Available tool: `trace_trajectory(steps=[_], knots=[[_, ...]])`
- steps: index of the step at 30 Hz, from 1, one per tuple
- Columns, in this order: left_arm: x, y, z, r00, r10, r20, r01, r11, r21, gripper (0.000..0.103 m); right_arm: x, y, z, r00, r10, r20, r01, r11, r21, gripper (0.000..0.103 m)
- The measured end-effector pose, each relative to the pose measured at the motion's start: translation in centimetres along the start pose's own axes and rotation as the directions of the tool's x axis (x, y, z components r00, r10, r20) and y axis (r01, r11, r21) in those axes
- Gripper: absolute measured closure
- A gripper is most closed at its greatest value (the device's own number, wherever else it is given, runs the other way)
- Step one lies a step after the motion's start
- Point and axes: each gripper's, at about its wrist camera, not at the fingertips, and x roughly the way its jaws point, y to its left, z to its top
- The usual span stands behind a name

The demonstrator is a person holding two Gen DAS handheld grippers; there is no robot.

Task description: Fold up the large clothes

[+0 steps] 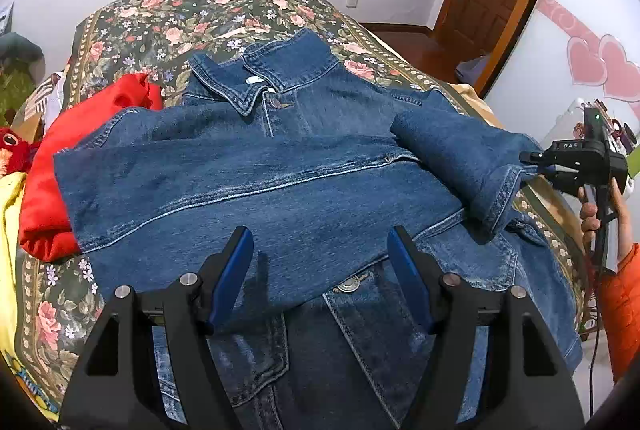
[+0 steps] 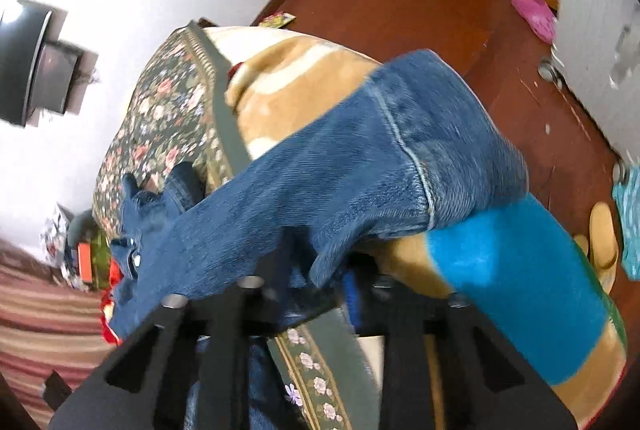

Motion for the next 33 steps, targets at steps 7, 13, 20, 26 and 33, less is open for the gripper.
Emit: trace_trajectory(steps=[7, 13, 20, 26, 33], knots=[[-1.1, 0.1, 0.0, 1.0, -0.007, 0.023, 0.007, 1.0, 0.007, 0.034, -4.6, 6.9, 0.4, 0.991, 0.005, 0.135, 0.026, 0.973, -0.231, 0.092], [-3.1, 0.8, -0.2, 0.998, -0.01, 0.061, 0.01, 1.0, -0.003, 0.034, -7.6, 15.7, -1.5, 0.977, 0.12, 0.176, -0.028, 0.892, -0.452, 0.092], [-5.9, 2.8, -0.8, 0.993, 0.009, 0.119, -0.005, 0.999, -0.033, 0.034, -7.2, 25.2, -6.2, 0.955, 0.298, 0.011, -0.226, 0.749, -0.623, 0.093], [-8.2, 5.9, -2.4, 0.989, 0.054, 0.141, -0.042, 0.995, -0.089, 0.034, -1.9, 30.5, -12.6, 0.937, 0.296, -0.186, -0.342, 0.669, -0.66, 0.093], [-9.7, 10.0, -5.4, 0.989, 0.098, 0.112, -0.079, 0.983, -0.169, 0.034, 4.5, 31.2, -18.7, 0.924, 0.162, -0.346, -0.363, 0.652, -0.665, 0.093]])
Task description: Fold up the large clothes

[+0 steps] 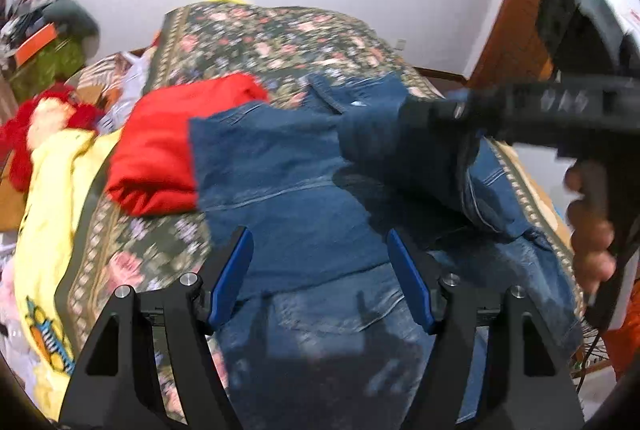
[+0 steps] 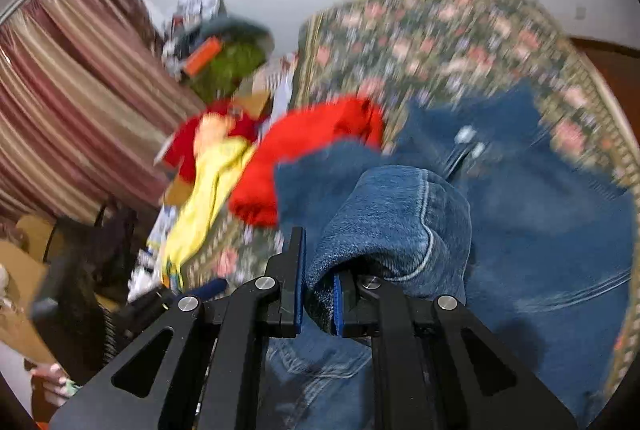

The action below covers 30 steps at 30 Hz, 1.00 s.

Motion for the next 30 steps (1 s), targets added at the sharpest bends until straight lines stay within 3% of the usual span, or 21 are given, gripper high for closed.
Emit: trace_trajectory(steps=[7, 11, 13, 14, 16, 22, 24, 26, 30], knots=[[-0.6, 3.7, -2.9, 0.998, 0.038, -0.041, -0.042, 0.995, -0.092, 0.034, 5.4, 1.2, -3.0, 0.984, -0.002, -0.176, 0.001, 1.0, -0.005, 0.092], [-0.2, 4.7, -3.4, 0.997, 0.044, -0.067, -0.053, 0.99, -0.128, 0.034, 6.3, 2.6, -4.1, 0.962, -0.069, -0.265, 0.052, 0.996, -0.07, 0.089], [-0.2, 4.8, -3.4, 0.997, 0.036, -0.069, -0.046, 0.989, -0.142, 0.034, 6.1, 2.8, -4.3, 0.956, -0.065, -0.286, 0.045, 0.996, -0.076, 0.086], [-0.2, 4.8, -3.4, 0.997, 0.031, -0.067, -0.04, 0.989, -0.145, 0.034, 5.7, 2.7, -4.3, 0.955, -0.043, -0.292, 0.024, 0.997, -0.068, 0.078], [-0.1, 4.5, -3.2, 0.997, 0.018, -0.069, -0.027, 0.989, -0.143, 0.034, 4.8, 2.6, -4.2, 0.959, -0.019, -0.284, 0.002, 0.998, -0.06, 0.068], [0.3, 2.5, -2.4, 0.997, -0.008, -0.074, 0.0, 0.995, -0.1, 0.034, 0.4, 1.8, -3.8, 0.98, -0.033, -0.195, 0.016, 0.996, -0.091, 0.065], [0.6, 1.5, -1.9, 0.997, -0.019, -0.074, 0.013, 0.996, -0.084, 0.034, -1.7, 0.5, -3.7, 0.988, -0.075, -0.137, 0.063, 0.994, -0.087, 0.056], [1.1, 0.5, -1.3, 0.996, -0.042, -0.081, 0.036, 0.997, -0.071, 0.034, -4.0, -1.5, -3.7, 0.987, -0.149, -0.065, 0.144, 0.987, -0.075, 0.055], [2.7, -1.7, -0.3, 0.992, -0.08, -0.099, 0.077, 0.996, -0.035, 0.034, -7.1, -5.5, -4.0, 0.96, -0.28, -0.014, 0.28, 0.96, -0.026, 0.055]])
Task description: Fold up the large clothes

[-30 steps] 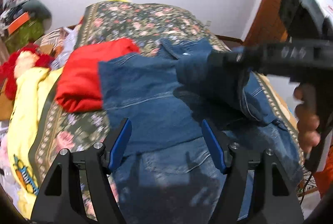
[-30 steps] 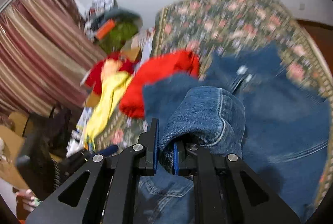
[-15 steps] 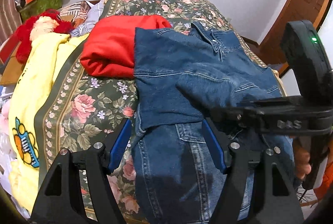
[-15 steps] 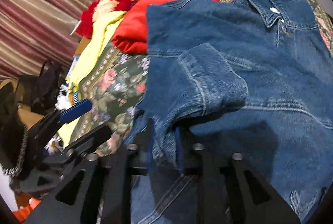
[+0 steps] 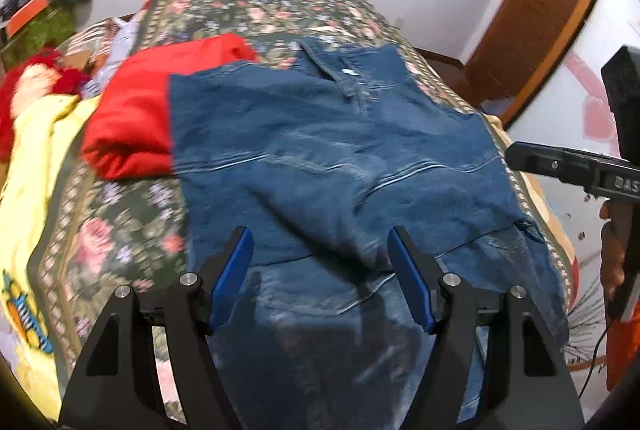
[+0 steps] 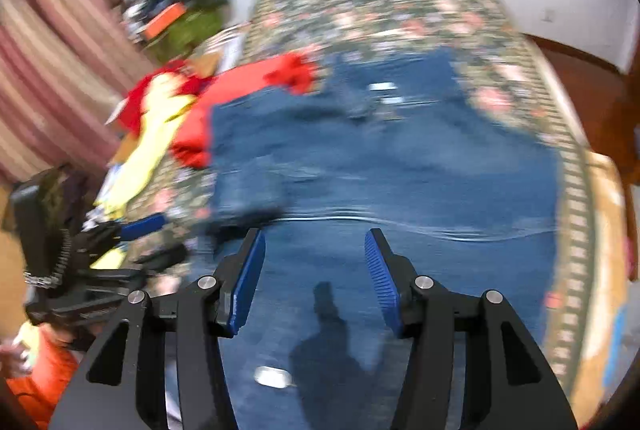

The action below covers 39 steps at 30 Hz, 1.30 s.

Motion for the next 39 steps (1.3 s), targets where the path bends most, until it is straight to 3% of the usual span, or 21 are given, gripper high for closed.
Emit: trace_trajectory(steps=[6, 13, 15, 18, 21, 22, 25, 29, 33, 37, 39], knots=[[4.1, -1.6, 1.0, 0.997, 0.046, -0.054, -0.045, 0.999, 0.029, 0.034, -1.5, -7.5, -1.7, 0.986, -0.167, 0.001, 0.165, 0.979, 0.118, 0.055], [7.2, -1.3, 0.7, 0.991, 0.098, -0.096, -0.095, 0.995, 0.039, 0.034, 0.8, -11.9, -4.2, 0.978, -0.188, -0.09, 0.203, 0.959, 0.199, 0.055], [7.8, -1.1, 0.5, 0.987, 0.125, -0.098, -0.121, 0.992, 0.044, 0.036, 1.7, -12.5, -4.7, 0.978, -0.173, -0.112, 0.194, 0.956, 0.219, 0.055], [7.9, -1.0, 0.5, 0.984, 0.154, -0.087, -0.149, 0.987, 0.055, 0.047, 3.4, -12.9, -5.5, 0.977, -0.153, -0.148, 0.184, 0.957, 0.226, 0.055], [7.3, -1.0, 1.0, 0.985, 0.164, -0.052, -0.161, 0.985, 0.064, 0.062, 3.8, -12.6, -5.9, 0.974, -0.169, -0.15, 0.198, 0.959, 0.202, 0.053], [7.0, -1.2, 1.3, 0.986, 0.164, -0.038, -0.161, 0.984, 0.071, 0.073, 3.9, -12.4, -5.9, 0.974, -0.173, -0.144, 0.199, 0.96, 0.195, 0.052], [5.6, -1.6, 2.4, 0.988, 0.153, 0.012, -0.153, 0.985, 0.074, 0.081, 3.9, -12.5, -5.9, 0.977, -0.162, -0.139, 0.187, 0.963, 0.195, 0.048], [3.0, -2.3, 3.3, 0.988, 0.121, 0.096, -0.128, 0.989, 0.078, 0.087, 3.9, -12.9, -6.0, 0.979, -0.149, -0.139, 0.176, 0.963, 0.205, 0.047], [0.1, -1.1, 3.2, 0.979, 0.111, 0.172, -0.12, 0.992, 0.039, 0.087, 4.1, -12.6, -5.9, 0.977, -0.159, -0.143, 0.186, 0.962, 0.201, 0.047], [0.6, 1.5, 1.7, 0.989, 0.082, 0.124, -0.08, 0.997, -0.023, 0.087, 4.3, -12.5, -5.8, 0.977, -0.156, -0.144, 0.184, 0.96, 0.209, 0.046], [2.0, 2.6, 0.4, 0.995, 0.08, 0.06, -0.078, 0.996, -0.041, 0.087, 4.4, -12.4, -5.8, 0.977, -0.159, -0.145, 0.188, 0.959, 0.21, 0.046]])
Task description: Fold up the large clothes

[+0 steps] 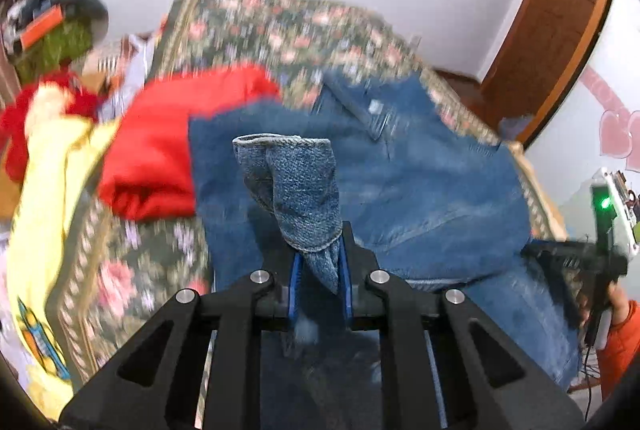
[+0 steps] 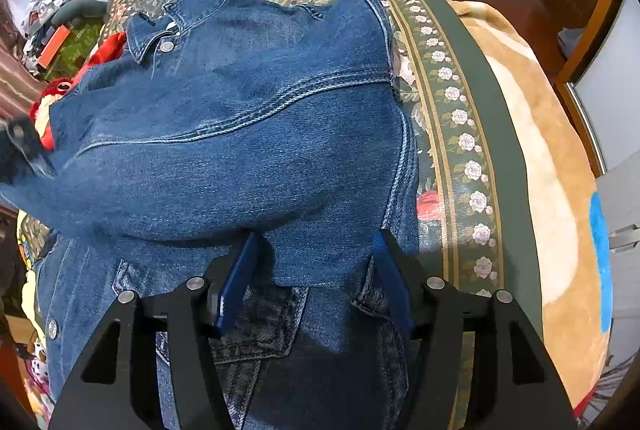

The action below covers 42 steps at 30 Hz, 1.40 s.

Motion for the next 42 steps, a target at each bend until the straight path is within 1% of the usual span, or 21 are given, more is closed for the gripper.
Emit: trace_trajectory(steps=[3, 4, 5, 6, 7, 8, 9, 11, 13, 15, 18, 20, 22, 24, 28, 31, 35, 37, 39, 42], knots=[[1.8, 0.8, -2.4, 0.996, -0.001, -0.086, -0.001, 1.0, -0.019, 0.084, 0.0, 0.1, -0.1, 1.0, -0.006, 0.0, 0.006, 1.0, -0.003, 0.046], [2.3, 1.3, -3.2, 0.995, -0.002, -0.103, -0.002, 0.999, -0.034, 0.078, 0.0, 0.1, -0.1, 1.0, -0.008, 0.0, 0.008, 1.0, -0.004, 0.046], [2.5, 1.7, -3.9, 0.994, 0.008, -0.113, -0.014, 0.999, -0.046, 0.069, 0.0, 0.1, -0.1, 1.0, -0.01, -0.001, 0.01, 1.0, -0.005, 0.046], [2.7, 2.1, -4.5, 0.993, 0.029, -0.116, -0.036, 0.998, -0.055, 0.065, 0.0, 0.1, 0.0, 1.0, -0.011, -0.001, 0.011, 1.0, -0.006, 0.046], [2.8, 2.6, -5.1, 0.992, 0.039, -0.121, -0.047, 0.997, -0.064, 0.059, 0.0, 0.1, 0.0, 1.0, -0.012, -0.002, 0.012, 1.0, -0.005, 0.046], [2.8, 3.0, -5.5, 0.992, 0.035, -0.124, -0.044, 0.996, -0.073, 0.054, 0.0, 0.1, 0.0, 1.0, -0.013, -0.002, 0.013, 1.0, -0.004, 0.046], [2.9, 3.6, -6.0, 0.991, 0.024, -0.128, -0.036, 0.995, -0.089, 0.051, 0.0, 0.1, 0.0, 1.0, -0.013, -0.003, 0.013, 1.0, -0.002, 0.045], [3.0, 4.2, -6.5, 0.992, 0.021, -0.127, -0.033, 0.995, -0.093, 0.04, 0.0, 0.2, 0.0, 1.0, -0.015, -0.003, 0.015, 1.0, -0.001, 0.045], [2.9, 4.7, -6.5, 0.991, 0.023, -0.135, -0.033, 0.997, -0.073, 0.035, -0.1, 0.1, 0.0, 1.0, -0.016, -0.007, 0.016, 1.0, 0.0, 0.045], [2.5, 4.9, -6.2, 0.989, 0.017, -0.149, -0.027, 0.998, -0.062, 0.035, -0.4, 0.1, 0.2, 1.0, -0.011, -0.014, 0.011, 1.0, 0.0, 0.045], [1.6, 5.1, -5.1, 0.988, 0.049, -0.146, -0.053, 0.998, -0.017, 0.035, -1.1, 0.1, 0.5, 1.0, 0.001, -0.006, -0.001, 1.0, 0.0, 0.045], [0.7, 5.3, -4.0, 0.99, 0.087, -0.11, -0.085, 0.996, 0.018, 0.035, -2.1, -0.2, 1.0, 1.0, 0.004, 0.022, -0.004, 1.0, 0.006, 0.045], [0.2, 5.9, -2.8, 0.99, 0.118, -0.083, -0.116, 0.993, 0.03, 0.035, -2.9, -0.4, 1.7, 0.999, 0.004, 0.051, -0.005, 1.0, 0.01, 0.045], [0.4, 6.6, -1.6, 0.988, 0.137, -0.065, -0.136, 0.99, 0.021, 0.035, -3.8, -0.5, 2.4, 0.997, 0.001, 0.083, -0.002, 1.0, 0.013, 0.045], [1.3, 7.8, 1.2, 0.992, 0.125, -0.031, -0.125, 0.992, 0.008, 0.035, -4.8, -0.8, 4.2, 0.991, -0.004, 0.131, 0.002, 1.0, 0.013, 0.045], [1.9, 7.9, 2.9, 0.993, 0.114, -0.012, -0.114, 0.993, 0.024, 0.035, -4.9, -0.6, 5.8, 0.987, -0.015, 0.159, 0.017, 1.0, -0.006, 0.045], [4.4, 8.1, 5.5, 0.995, 0.104, -0.007, -0.103, 0.994, 0.036, 0.035, -3.2, -0.8, 8.4, 0.989, -0.041, 0.143, 0.046, 0.998, -0.033, 0.045], [5.8, 8.3, 6.2, 0.995, 0.096, -0.015, -0.095, 0.995, 0.035, 0.035, -2.1, -1.1, 9.4, 0.991, -0.035, 0.128, 0.04, 0.999, -0.037, 0.045], [7.1, 8.7, 6.7, 0.996, 0.088, -0.029, -0.088, 0.996, 0.019, 0.035, -0.6, -1.6, 10.3, 0.994, -0.013, 0.112, 0.017, 0.999, -0.037, 0.045], [9.5, 9.7, 7.4, 0.996, 0.054, -0.071, -0.056, 0.998, -0.024, 0.035, 1.2, -2.2, 11.3, 0.996, -0.009, 0.089, 0.011, 1.0, -0.02, 0.045]])
